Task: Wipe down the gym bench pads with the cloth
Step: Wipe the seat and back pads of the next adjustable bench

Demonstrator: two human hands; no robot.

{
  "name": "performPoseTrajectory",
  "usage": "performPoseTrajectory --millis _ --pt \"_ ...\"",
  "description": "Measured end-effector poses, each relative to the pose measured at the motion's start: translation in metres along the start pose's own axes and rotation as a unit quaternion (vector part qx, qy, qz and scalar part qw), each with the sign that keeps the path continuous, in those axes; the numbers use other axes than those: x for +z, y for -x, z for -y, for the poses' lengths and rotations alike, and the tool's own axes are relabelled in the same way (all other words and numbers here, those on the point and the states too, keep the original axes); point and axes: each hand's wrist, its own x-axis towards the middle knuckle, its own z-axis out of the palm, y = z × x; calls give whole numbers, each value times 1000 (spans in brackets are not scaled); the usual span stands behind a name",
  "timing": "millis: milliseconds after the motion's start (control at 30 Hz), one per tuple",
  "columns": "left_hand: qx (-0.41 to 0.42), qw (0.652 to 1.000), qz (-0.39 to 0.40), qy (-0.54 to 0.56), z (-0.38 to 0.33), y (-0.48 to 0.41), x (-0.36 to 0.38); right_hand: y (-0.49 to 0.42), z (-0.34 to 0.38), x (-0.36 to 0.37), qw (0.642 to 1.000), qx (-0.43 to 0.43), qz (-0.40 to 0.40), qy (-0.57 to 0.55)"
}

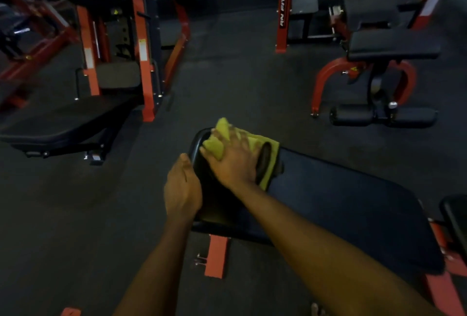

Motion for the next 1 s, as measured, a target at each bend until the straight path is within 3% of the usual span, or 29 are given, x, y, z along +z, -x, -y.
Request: performPoseTrajectory --millis 133,333,567,700,900,1000 --pt "153 979 -27 -131 -45 -16 30 -8 -54 -7 997 -70 21 -11" --pt "280 912 123 -275 -101 -5 141 -13 -206 -24 994 113 0 10" --pt "319 838 232 -377 -126 28 264 12 -393 -54 964 258 -25 50" --pt "334 807 261 -412 -135 58 334 25 -466 -60 951 304 -25 44" --pt "372 775 307 -408 -154 88 400 62 -563 -82 909 410 -50 -59" --pt "367 762 329 -420 -163 99 422 125 -592 -85 868 480 -35 -120"
